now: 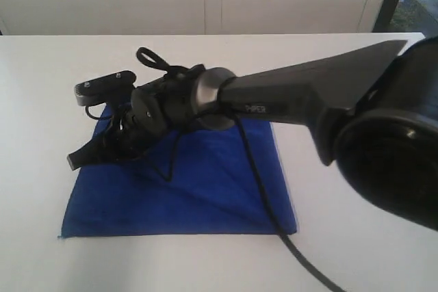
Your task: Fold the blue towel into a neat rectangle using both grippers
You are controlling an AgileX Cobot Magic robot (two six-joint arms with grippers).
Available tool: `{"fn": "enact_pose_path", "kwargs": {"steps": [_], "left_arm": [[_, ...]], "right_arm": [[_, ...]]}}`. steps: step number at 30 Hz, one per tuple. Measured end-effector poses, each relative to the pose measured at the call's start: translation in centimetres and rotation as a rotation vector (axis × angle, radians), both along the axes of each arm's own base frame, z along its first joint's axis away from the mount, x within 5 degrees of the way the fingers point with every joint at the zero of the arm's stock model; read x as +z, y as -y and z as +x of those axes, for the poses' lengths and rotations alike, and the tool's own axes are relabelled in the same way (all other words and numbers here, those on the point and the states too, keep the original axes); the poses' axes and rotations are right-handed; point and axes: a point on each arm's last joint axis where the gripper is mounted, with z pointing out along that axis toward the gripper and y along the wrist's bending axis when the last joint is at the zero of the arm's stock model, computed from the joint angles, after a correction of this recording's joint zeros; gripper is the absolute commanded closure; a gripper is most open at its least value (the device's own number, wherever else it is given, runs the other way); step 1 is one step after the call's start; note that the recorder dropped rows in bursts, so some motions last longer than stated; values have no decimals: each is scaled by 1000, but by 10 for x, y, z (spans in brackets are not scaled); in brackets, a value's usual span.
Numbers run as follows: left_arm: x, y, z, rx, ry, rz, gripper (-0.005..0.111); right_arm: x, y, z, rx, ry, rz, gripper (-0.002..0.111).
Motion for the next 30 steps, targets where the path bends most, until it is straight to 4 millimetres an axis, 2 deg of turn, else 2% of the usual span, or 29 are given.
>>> {"fn": "enact_pose_path", "kwargs": {"steps": [3, 9, 12, 16, 19, 22, 24, 27, 29, 30], "left_arm": [[0, 0, 0, 0, 0, 0, 107], [0, 0, 0, 0, 0, 0, 107], [0, 0, 0, 0, 0, 0, 107], [0, 0, 0, 0, 0, 0, 107], [0, 0, 0, 0, 0, 0, 107], [0, 0, 0, 0, 0, 0, 107], [0, 0, 0, 0, 0, 0, 107], [0, 0, 0, 0, 0, 0, 107], [0, 0, 0, 0, 0, 0, 107], [0, 0, 0, 0, 0, 0, 107]], "right_arm": [[-4, -9, 8, 2, -2, 4, 108], [20, -13, 10, 11, 14, 22, 108], [51, -7, 7, 15, 30, 32, 108], [108, -2, 2, 21, 108, 97, 108], [120, -10, -3, 37, 151, 131, 108], [91, -25, -2, 51, 144, 124, 108], [55, -36, -1, 62, 105, 90, 108], [5, -41, 1, 64, 35, 25, 108], [-10, -41, 2, 64, 14, 6, 108], [-11, -41, 2, 63, 19, 10, 108]]}}
